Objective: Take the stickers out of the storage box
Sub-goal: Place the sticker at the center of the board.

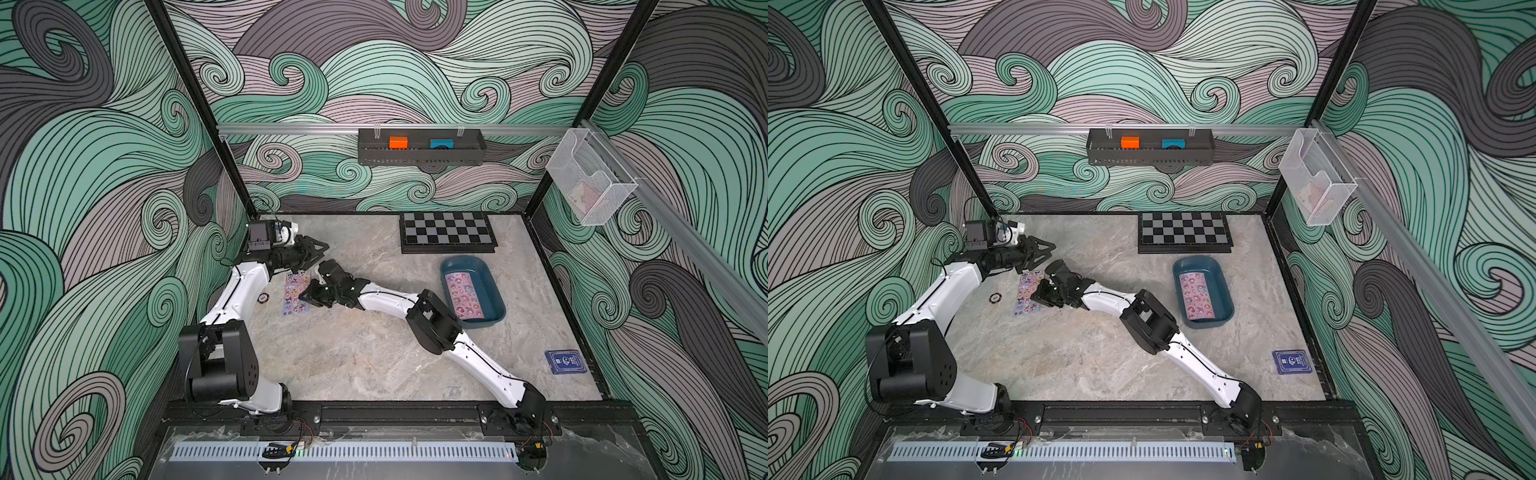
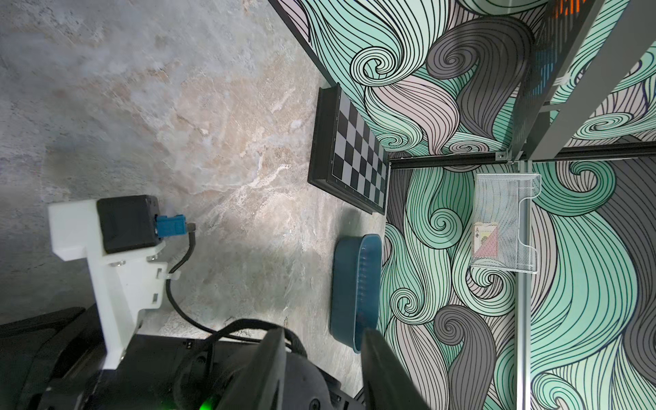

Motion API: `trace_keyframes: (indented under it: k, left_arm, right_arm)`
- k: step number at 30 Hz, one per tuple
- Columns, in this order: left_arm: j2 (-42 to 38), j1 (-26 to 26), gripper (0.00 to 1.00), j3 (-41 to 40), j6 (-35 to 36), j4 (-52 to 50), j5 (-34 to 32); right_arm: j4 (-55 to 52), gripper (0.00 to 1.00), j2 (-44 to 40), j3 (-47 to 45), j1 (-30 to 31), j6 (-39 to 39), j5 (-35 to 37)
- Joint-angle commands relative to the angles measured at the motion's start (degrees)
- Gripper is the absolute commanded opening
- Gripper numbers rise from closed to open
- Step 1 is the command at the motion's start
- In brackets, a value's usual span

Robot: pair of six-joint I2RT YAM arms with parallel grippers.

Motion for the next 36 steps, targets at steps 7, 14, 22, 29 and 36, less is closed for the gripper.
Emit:
trace_keyframes:
  k: [7, 14, 22, 29, 36]
  left_arm:
    - [-2.5, 0.3, 0.41, -0.2, 1.0, -0.3, -0.5]
    - [-2.8, 0.3, 0.41, -0.4, 1.0, -0.2, -1.3]
    - [-3.2, 0.3, 0.42, -2.1, -0.7, 2.0, -3.0]
    - [-5.3, 0.3, 0.42, -3.3, -1.8, 2.9, -2.9]
    - [-6.2, -0.4, 0.42, -4.4, -2.9, 4.2, -3.2]
  right_arm:
    - [3.9, 0.47, -8.2, -13.5, 0.2, -4.1, 4.0]
    - [2.8, 0.54, -18.4, -23.8, 0.0, -11.9, 7.4]
    - [-1.3, 0.54, -28.9, -30.2, -0.3, -21.1, 10.2]
    - [-7.4, 0.55, -40.9, -37.7, -5.0, -29.0, 11.7]
    - [-9.5, 0.56, -58.5, -54.3, -16.0, -33.5, 9.8]
